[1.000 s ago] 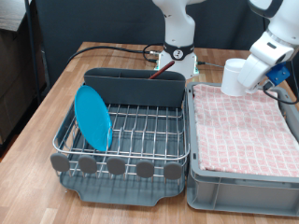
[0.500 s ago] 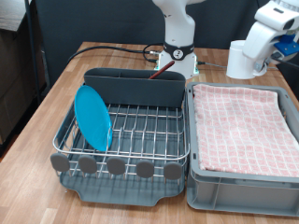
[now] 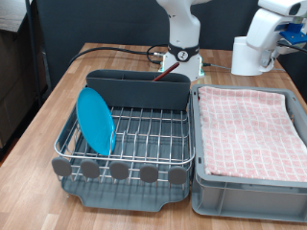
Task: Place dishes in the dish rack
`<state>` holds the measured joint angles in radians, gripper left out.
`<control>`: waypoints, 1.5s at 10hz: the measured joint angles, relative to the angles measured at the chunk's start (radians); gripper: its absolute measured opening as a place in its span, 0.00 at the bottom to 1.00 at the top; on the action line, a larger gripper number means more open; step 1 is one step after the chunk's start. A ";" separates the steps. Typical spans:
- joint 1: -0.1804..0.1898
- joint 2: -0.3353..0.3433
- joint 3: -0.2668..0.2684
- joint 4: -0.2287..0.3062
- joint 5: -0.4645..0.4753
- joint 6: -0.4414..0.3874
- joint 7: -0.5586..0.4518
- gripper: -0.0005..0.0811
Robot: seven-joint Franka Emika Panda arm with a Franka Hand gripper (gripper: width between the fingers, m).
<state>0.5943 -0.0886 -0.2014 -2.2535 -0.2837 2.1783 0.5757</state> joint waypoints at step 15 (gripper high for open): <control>-0.092 0.165 -0.185 0.191 -0.017 0.270 0.160 0.10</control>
<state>0.5027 0.0764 -0.3862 -2.0627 -0.3003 2.4481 0.7359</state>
